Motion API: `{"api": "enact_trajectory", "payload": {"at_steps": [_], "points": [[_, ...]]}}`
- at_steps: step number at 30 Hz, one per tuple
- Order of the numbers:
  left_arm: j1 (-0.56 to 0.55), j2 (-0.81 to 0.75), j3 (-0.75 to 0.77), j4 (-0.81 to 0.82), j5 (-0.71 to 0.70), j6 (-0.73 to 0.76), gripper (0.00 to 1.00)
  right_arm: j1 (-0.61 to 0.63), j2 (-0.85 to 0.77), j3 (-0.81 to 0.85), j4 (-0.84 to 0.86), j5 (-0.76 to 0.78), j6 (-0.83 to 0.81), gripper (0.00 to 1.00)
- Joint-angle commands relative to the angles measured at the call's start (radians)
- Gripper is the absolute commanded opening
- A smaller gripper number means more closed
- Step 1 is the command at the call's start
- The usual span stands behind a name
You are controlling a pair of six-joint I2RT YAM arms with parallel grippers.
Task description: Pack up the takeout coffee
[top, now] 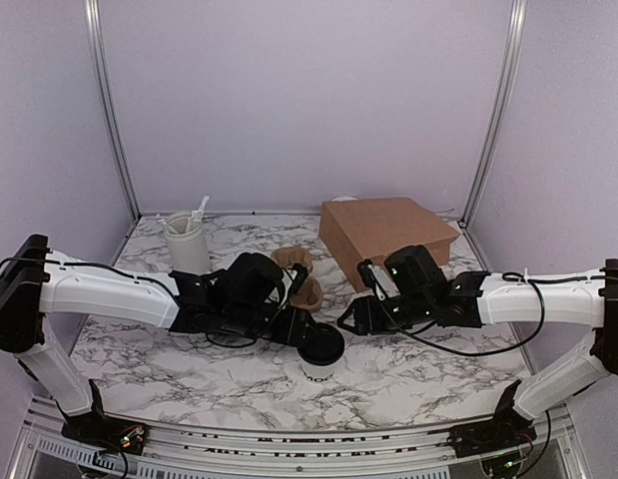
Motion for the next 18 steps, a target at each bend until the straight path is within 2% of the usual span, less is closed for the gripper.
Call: {"api": "enact_trajectory", "payload": {"at_steps": [1, 7, 14, 18], "points": [[-0.006, -0.041, 0.036, -0.05, -0.015, 0.021, 0.51, 0.004, -0.026, 0.051, -0.024, 0.026, -0.022, 0.53], [-0.007, -0.072, 0.032, -0.058, -0.037, 0.016, 0.52, 0.005, -0.039, 0.061, -0.028, 0.024, -0.045, 0.53], [0.007, -0.162, -0.035, -0.061, -0.151, -0.017, 0.52, 0.008, -0.055, 0.06, -0.02, -0.026, -0.084, 0.53], [0.021, -0.168, -0.068, -0.065, -0.149, -0.04, 0.51, 0.016, -0.065, 0.054, -0.025, -0.055, -0.095, 0.53]]}}
